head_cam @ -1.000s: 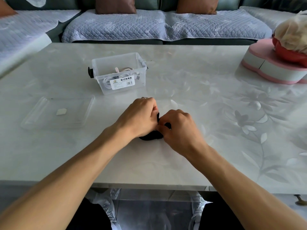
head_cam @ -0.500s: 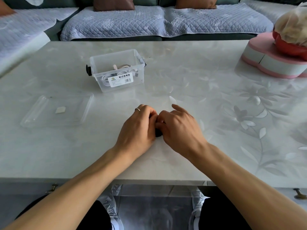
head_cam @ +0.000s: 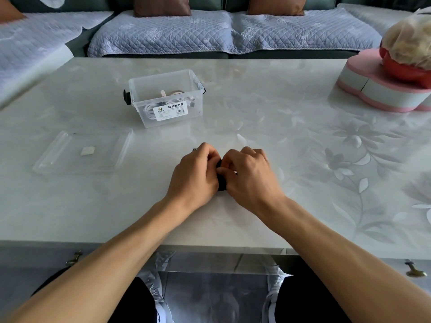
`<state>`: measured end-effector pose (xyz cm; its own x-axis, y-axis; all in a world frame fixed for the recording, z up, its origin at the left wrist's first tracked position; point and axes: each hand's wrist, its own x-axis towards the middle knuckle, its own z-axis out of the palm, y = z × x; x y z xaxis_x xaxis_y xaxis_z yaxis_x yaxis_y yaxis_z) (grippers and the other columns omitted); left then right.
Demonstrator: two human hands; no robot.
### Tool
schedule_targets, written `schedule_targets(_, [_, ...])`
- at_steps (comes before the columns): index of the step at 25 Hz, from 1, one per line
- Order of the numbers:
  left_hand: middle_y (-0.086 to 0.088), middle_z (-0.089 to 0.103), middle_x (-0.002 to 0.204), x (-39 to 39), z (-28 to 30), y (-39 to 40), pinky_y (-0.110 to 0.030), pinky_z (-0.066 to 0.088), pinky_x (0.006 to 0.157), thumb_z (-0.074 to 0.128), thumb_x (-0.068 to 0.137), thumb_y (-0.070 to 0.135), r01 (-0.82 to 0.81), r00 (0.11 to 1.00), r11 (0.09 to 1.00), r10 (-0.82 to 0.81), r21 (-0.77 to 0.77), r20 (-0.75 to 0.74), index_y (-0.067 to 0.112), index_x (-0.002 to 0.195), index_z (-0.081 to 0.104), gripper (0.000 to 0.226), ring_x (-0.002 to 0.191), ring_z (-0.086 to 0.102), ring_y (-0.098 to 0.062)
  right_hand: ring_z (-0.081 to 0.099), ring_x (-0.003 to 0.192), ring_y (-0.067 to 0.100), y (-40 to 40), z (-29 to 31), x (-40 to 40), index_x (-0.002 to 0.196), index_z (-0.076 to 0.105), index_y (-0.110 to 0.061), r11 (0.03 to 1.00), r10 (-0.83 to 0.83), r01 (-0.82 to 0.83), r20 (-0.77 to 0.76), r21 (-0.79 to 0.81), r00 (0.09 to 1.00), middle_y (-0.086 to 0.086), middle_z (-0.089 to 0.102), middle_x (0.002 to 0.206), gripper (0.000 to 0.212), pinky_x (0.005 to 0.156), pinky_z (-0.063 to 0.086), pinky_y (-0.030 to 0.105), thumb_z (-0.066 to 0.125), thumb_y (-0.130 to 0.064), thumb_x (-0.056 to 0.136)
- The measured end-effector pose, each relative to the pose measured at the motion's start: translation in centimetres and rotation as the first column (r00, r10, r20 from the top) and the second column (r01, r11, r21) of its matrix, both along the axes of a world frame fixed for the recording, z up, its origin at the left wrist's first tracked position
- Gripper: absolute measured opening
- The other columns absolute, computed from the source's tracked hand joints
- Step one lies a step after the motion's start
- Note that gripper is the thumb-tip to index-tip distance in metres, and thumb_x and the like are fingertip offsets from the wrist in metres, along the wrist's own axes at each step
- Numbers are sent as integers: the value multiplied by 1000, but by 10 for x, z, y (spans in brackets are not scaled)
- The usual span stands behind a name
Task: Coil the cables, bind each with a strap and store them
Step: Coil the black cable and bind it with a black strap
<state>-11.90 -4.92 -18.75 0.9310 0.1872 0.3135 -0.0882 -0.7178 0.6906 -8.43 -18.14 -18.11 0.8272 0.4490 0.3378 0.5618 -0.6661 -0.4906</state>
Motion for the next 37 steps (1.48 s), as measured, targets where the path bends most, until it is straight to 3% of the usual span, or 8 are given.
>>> schedule_targets(4, [7, 65, 80, 5, 0, -2, -38, 51, 69, 46, 88, 22, -35, 998, 996, 31, -82, -49, 17, 86, 58, 13, 77, 62, -18, 60, 74, 24, 0, 2, 7, 80, 66, -8, 993, -18, 40, -201, 107, 979, 5, 66, 73, 11, 74, 47, 33, 62, -17, 85])
schedule_targets(7, [10, 68, 84, -7, -2, 4, -22, 48, 72, 59, 93, 12, 5, 999, 992, -10, -128, -37, 18, 89, 64, 9, 80, 63, -5, 60, 74, 19, -1, 0, 7, 82, 66, -11, 988, -42, 78, -262, 131, 964, -1, 66, 72, 9, 66, 49, 32, 64, -19, 85])
schedule_targets(13, [13, 72, 91, -22, -1, 17, -11, 48, 80, 73, 80, 5, 47, 999, 994, -48, -96, -11, 19, 96, 70, 22, 88, 67, -1, 63, 81, 16, -4, 0, 8, 101, 71, -17, 988, 34, 7, -256, 156, 966, -5, 72, 80, 15, 78, 49, 30, 66, -20, 86])
schedule_targets(18, [6, 74, 92, -25, -2, 27, -16, 49, 78, 74, 81, 13, 116, 982, 982, -136, 147, 128, 15, 97, 75, 17, 83, 67, -8, 63, 76, 12, -3, -2, 9, 84, 75, -18, 983, 40, 3, -232, 181, 972, -6, 72, 78, 7, 73, 51, 31, 68, -19, 84])
schedule_targets(21, [3, 76, 94, -24, -3, 28, -18, 51, 79, 74, 83, 12, 114, 970, 978, -147, 173, 192, 12, 102, 76, 19, 84, 68, -7, 61, 76, 7, -4, -2, 8, 83, 76, -19, 982, 38, 3, -212, 191, 977, -8, 73, 78, 8, 74, 49, 26, 69, -18, 83])
schedule_targets(27, [3, 72, 83, -21, -10, 21, -30, 52, 70, 68, 85, 14, 70, 980, 984, -98, 164, 171, 13, 85, 76, 8, 76, 67, -13, 56, 79, -4, -4, -3, 2, 84, 79, -15, 956, 8, 58, -222, 287, 975, -12, 70, 75, 6, 65, 40, 4, 73, -16, 82])
schedule_targets(34, [4, 66, 91, -29, -9, 32, -37, 51, 66, 55, 97, 19, 276, 948, 916, -310, 291, 78, 12, 100, 73, 20, 78, 62, -20, 59, 72, -6, -4, 1, 5, 81, 78, -18, 951, -13, 122, -356, 286, 934, -16, 68, 71, 6, 58, 40, 5, 72, -19, 82])
schedule_targets(37, [2, 64, 87, -27, -12, 32, -39, 51, 64, 53, 98, 20, 279, 945, 906, -319, 318, 79, 10, 97, 72, 22, 77, 61, -22, 60, 75, 9, 0, 2, 5, 79, 78, -17, 976, 12, 23, -162, 215, 987, -6, 72, 76, 9, 67, 46, 18, 70, -17, 82])
